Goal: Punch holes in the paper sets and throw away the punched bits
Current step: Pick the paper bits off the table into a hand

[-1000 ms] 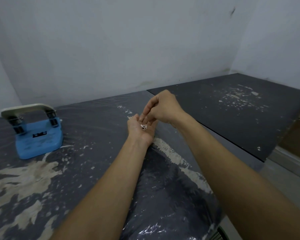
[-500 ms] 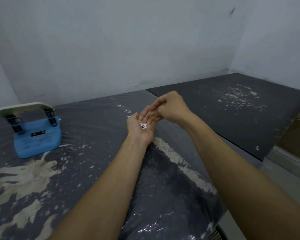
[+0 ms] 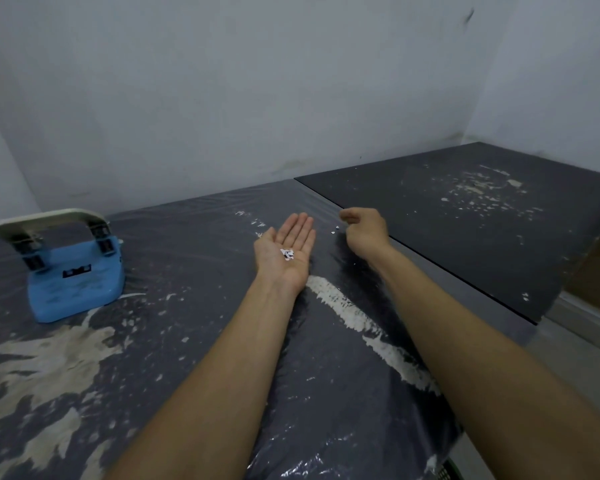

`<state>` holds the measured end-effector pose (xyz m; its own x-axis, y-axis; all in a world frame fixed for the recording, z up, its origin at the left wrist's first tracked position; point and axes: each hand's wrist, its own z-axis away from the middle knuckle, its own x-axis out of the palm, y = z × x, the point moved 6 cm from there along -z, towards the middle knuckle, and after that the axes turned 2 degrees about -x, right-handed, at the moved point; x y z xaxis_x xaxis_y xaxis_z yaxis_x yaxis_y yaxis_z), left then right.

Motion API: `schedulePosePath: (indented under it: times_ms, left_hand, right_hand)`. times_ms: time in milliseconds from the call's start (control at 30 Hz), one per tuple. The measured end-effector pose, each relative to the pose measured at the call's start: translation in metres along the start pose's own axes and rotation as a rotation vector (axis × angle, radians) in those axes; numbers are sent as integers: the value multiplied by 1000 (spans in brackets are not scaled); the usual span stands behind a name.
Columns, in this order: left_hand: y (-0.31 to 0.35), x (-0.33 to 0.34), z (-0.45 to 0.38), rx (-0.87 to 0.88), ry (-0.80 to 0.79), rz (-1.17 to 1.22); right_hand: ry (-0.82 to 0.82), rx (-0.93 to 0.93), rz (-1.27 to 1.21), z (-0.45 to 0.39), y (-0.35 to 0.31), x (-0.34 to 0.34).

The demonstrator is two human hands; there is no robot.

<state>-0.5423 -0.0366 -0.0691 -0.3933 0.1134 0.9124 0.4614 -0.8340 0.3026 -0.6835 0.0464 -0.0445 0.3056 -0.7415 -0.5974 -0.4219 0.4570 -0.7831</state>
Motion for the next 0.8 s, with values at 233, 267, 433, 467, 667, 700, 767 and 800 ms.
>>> schedulePosePath:
  times_ms: [233, 267, 433, 467, 667, 700, 767, 800]
  left_hand:
    - [-1, 0, -3, -8, -17, -10]
    - [-2, 0, -3, -10, -17, -12]
    - [-5, 0, -4, -12, -16, -26]
    - [-5, 0, -4, -11, -15, -26]
    - [-7, 1, -3, -11, -25, -33]
    - [-7, 1, -3, -11, -30, -29]
    - [-6, 2, -3, -14, -37, -26]
    - [-6, 3, -2, -15, -40, -27]
  right_hand:
    - [-178, -160, 261, 1, -10, 18]
    - [-197, -190, 286, 5, -10, 18]
    - [-168, -345, 398, 24, -7, 7]
    - [-126, -368, 400, 27, -8, 2]
    - [-249, -335, 424, 28, -15, 10]
    - [-277, -347, 451, 32, -17, 13]
    - [-285, -379, 496, 39, -18, 14]
    - [-281, -391, 512, 42, -19, 11]
